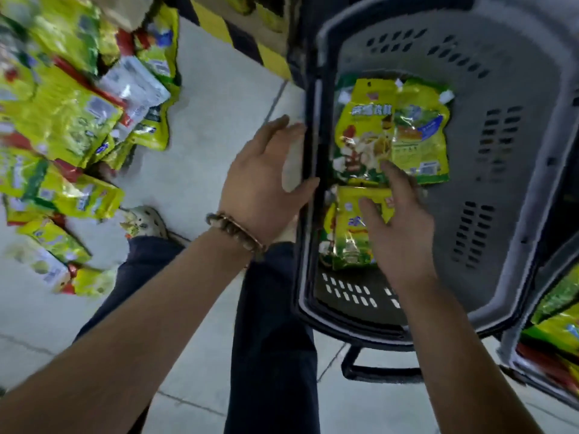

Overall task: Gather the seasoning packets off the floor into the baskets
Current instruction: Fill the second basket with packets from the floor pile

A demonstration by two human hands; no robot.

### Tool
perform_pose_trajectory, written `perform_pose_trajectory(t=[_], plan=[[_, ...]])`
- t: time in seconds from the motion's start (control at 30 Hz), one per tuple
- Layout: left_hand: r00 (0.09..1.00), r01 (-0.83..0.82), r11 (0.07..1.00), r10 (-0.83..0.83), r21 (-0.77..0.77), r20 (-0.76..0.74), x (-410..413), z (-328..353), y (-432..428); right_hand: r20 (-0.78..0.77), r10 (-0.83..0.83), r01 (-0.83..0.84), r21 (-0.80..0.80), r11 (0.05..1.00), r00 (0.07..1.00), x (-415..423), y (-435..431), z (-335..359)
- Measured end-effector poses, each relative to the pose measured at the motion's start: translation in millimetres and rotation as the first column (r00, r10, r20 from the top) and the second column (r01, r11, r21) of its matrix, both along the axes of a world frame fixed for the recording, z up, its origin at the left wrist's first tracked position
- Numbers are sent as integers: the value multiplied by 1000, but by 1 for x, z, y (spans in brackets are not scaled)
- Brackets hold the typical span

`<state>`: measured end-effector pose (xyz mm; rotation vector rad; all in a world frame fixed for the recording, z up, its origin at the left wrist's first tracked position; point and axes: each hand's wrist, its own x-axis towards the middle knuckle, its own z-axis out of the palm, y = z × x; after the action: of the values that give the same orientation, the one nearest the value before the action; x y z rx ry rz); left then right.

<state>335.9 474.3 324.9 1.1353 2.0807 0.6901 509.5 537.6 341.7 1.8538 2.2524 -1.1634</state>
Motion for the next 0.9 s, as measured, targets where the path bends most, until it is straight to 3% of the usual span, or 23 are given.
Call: perform_pose_trajectory(t=[0.13,0.3,0.53,0.7,0.73,0.8,0.9], plan=[[974,-225,964,227,-141,-2,-87,-8,-70,-137,170,-171,2,985,976,-103,-31,3],[877,-456,834,480,-310,1,-179,-25,-161,-58,340,-345,-211,915,939,-229,-77,-45],[783,-561,700,621,-443,-10,-274,-64,-269,55,372,-304,-475,826,927,-371,-164,-110],[734,-588,644,679,-489,10,-315,-107,-311,84,403,-315,-487,814,911,-444,-189,-162],[720,-599,631,694,-493,14,-321,-117,-315,118,488,-394,-442,806,865,-458,-191,-175],[683,-630,600,730,-493,15,-331,-138,-321,230,701,-635,-304,711,675,-482,-193,-203],[628,-673,568,777,-473,40,-341,-169,-324,344,878,-907,-141,397,332,-512,-195,-248]])
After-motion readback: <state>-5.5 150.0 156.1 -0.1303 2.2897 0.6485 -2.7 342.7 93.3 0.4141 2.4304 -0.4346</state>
